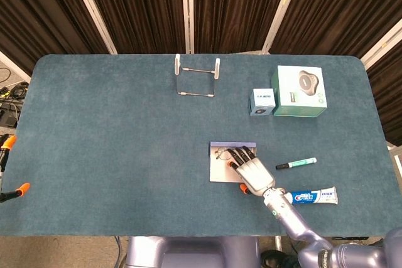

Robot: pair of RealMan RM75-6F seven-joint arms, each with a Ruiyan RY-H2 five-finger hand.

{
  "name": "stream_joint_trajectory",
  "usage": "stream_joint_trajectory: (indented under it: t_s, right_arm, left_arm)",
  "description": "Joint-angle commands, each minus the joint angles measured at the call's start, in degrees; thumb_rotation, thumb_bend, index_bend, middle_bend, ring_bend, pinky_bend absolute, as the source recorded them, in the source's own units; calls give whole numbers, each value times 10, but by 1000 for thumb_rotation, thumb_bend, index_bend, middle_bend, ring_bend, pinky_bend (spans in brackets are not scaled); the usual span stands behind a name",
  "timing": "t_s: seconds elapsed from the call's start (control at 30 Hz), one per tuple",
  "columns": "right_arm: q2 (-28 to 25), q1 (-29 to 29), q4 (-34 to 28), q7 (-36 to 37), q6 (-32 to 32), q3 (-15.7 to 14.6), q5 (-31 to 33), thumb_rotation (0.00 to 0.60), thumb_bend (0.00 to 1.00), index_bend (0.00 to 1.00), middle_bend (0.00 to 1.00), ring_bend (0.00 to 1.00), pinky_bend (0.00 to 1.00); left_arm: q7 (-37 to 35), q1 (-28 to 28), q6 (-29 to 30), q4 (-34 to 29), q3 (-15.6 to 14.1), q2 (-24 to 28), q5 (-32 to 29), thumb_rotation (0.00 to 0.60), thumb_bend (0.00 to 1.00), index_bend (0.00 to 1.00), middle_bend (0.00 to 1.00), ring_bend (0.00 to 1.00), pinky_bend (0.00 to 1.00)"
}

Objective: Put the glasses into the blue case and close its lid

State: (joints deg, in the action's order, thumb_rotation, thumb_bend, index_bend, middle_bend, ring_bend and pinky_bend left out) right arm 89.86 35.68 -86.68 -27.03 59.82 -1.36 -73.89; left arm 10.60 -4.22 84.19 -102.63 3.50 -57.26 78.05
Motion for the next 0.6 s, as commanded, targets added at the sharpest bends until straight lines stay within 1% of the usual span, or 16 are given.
stream_joint_trajectory:
  t_s: [0.03,0.6]
  right_arm:
    - [12,1,16,-2,-7,2,-4,600,201,284,0,0,0]
    - [34,-3,48,-5,-19,14,-5,600,206,289,0,0,0]
  left_arm:
    - [2,-1,-3,2,1,-2,-5,600,0,0,0,0,0]
    - [13,-3,-6,4,3,-7,-11,600,0,0,0,0,0]
